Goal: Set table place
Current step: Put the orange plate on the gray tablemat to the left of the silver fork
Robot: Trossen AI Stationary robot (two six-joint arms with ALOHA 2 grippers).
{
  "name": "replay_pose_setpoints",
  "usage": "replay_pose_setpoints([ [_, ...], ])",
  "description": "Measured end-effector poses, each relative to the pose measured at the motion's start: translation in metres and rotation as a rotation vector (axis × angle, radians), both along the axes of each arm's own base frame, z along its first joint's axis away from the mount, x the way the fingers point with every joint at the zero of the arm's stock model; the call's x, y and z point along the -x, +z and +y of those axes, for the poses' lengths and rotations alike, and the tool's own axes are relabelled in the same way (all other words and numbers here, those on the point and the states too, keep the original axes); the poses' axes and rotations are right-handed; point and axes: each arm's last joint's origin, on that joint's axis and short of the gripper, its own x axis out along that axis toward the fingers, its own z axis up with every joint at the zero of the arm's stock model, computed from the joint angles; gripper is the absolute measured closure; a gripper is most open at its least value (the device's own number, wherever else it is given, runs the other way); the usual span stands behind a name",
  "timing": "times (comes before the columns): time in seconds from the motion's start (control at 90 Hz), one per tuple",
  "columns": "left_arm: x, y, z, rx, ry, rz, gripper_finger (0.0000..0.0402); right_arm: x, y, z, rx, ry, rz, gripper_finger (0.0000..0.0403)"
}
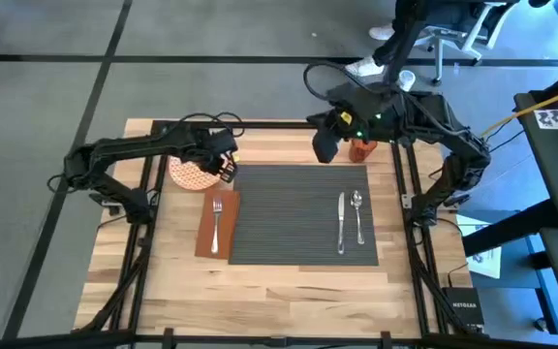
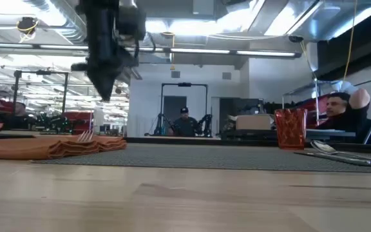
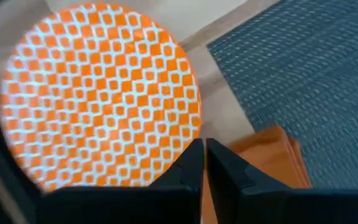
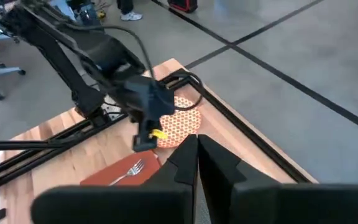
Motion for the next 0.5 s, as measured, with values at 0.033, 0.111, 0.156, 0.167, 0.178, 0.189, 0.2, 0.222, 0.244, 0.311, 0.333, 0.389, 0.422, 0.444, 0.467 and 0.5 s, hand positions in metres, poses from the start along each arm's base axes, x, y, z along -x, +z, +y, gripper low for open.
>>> replay_pose_setpoints([
  [0.033, 0.003, -0.006, 0.003, 0.0, 0.015, 0.0, 0.0402, 0.0, 0.0, 0.002, 0.002, -0.004, -0.001, 0.0403],
  [0.111, 0.009, -0.02, 0.01, 0.0, 0.056, -0.003, 0.0402, 0.0, 0.0, 0.006, 0.001, -0.011, -0.007, 0.0403],
  [0.156, 0.014, -0.028, 0.014, -0.001, 0.079, -0.004, 0.0402, 0.0, 0.0, 0.008, 0.002, -0.01, -0.008, 0.0403],
  [0.167, 0.015, -0.029, 0.015, 0.0, 0.085, -0.003, 0.0402, 0.0, 0.0, 0.008, 0.001, -0.009, -0.008, 0.0403],
  [0.178, 0.016, -0.031, 0.016, 0.001, 0.09, -0.001, 0.0402, 0.0, 0.0, 0.009, 0.001, -0.007, -0.008, 0.0403],
  [0.189, 0.018, -0.033, 0.017, 0.002, 0.095, 0.001, 0.0402, 0.0, 0.0, 0.01, 0.001, -0.005, -0.009, 0.0403],
  [0.2, 0.019, -0.034, 0.017, 0.003, 0.101, 0.003, 0.0402, 0.0, 0.0, 0.01, 0.0, -0.005, -0.009, 0.0403],
  [0.222, 0.021, -0.037, 0.019, 0.003, 0.11, 0.005, 0.0402, 0.0, 0.0, 0.011, 0.0, 0.0, -0.009, 0.0403],
  [0.244, 0.023, -0.04, 0.021, 0.003, 0.118, 0.004, 0.0402, 0.0, 0.0, 0.012, 0.0, 0.002, -0.009, 0.0403],
  [0.311, 0.029, -0.048, 0.026, 0.002, 0.148, 0.001, 0.0402, 0.0, 0.0, 0.014, 0.0, 0.0, -0.011, 0.0403],
  [0.333, 0.031, -0.05, 0.027, 0.003, 0.157, 0.002, 0.0402, 0.0, 0.0, 0.014, -0.003, -0.006, -0.014, 0.0403],
  [0.389, 0.035, -0.055, 0.03, 0.006, 0.171, -0.014, 0.0402, 0.0, 0.0, 0.016, -0.006, -0.014, -0.017, 0.0403],
  [0.422, 0.036, -0.058, 0.033, 0.004, 0.173, -0.031, 0.0402, 0.0, 0.0, 0.016, -0.007, -0.016, -0.018, 0.0403],
  [0.444, 0.036, -0.059, 0.034, 0.003, 0.174, -0.041, 0.0402, 0.0, 0.0, 0.016, -0.009, -0.017, -0.018, 0.0403],
  [0.467, 0.037, -0.06, 0.035, 0.005, 0.175, -0.049, 0.0402, 0.0, 0.0, 0.016, -0.011, -0.019, -0.019, 0.0403],
  [0.5, 0.039, -0.063, 0.036, 0.005, 0.179, -0.059, 0.0402, 0.0, 0.0, 0.016, -0.018, -0.024, -0.022, 0.0403],
])
